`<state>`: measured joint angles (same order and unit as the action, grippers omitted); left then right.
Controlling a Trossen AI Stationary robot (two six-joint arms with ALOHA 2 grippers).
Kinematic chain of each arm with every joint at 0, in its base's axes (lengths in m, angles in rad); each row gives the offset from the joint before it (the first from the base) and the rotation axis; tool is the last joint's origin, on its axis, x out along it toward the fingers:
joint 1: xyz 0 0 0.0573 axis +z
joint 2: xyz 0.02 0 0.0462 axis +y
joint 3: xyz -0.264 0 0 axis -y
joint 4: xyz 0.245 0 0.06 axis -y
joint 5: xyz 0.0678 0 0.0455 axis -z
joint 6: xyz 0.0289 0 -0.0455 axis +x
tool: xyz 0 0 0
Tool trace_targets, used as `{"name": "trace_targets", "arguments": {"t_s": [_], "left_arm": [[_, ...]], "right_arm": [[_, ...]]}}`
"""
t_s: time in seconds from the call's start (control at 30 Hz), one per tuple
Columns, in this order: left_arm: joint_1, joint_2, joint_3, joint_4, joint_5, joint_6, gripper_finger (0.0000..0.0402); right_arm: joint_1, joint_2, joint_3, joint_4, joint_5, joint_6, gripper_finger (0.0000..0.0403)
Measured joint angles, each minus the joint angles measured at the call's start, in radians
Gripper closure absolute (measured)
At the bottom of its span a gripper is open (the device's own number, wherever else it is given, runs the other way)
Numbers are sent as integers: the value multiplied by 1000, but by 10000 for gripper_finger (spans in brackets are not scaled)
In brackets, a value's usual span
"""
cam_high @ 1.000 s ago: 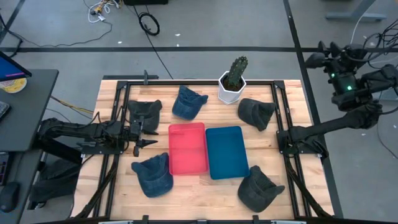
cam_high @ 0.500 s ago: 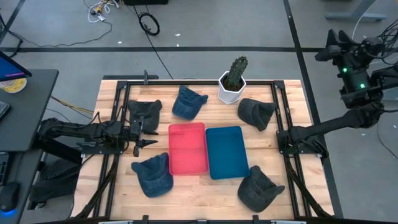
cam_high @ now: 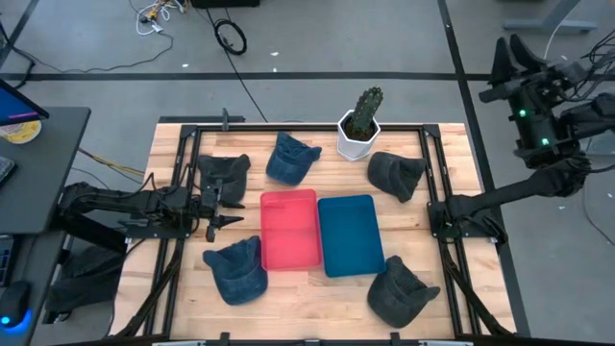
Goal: Pick & Place hat
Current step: Put the top right black cap into the blue bin
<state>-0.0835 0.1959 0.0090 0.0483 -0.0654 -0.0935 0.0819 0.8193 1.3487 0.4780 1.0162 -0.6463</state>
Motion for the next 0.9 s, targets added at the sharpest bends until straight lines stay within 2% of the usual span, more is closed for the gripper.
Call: {"name": "trace_targets", "arguments": {"t_s": [0.1,0.2,0.27,0.33,0.43,0.63,0.77,0.9], "left_arm": [[0,0,0,0,0,0,232],[0,0,0,0,0,0,232],[0,0,0,0,0,0,232],[0,0,0,0,0,0,232],[0,0,0,0,0,0,232],[0,0,0,0,0,0,232],[0,0,0,0,0,0,232],[0,0,0,0,0,0,232]], "right_arm": [[0,23,0,-33,188,49,199],[0,33,-1,-151,398,85,199],[0,35,-1,-275,499,145,199],[4,36,-17,-395,551,254,199],[21,37,-69,-454,541,367,199],[21,36,-158,-452,394,550,199],[3,43,-163,-475,297,622,199],[-25,45,-110,-577,198,706,199]]}}
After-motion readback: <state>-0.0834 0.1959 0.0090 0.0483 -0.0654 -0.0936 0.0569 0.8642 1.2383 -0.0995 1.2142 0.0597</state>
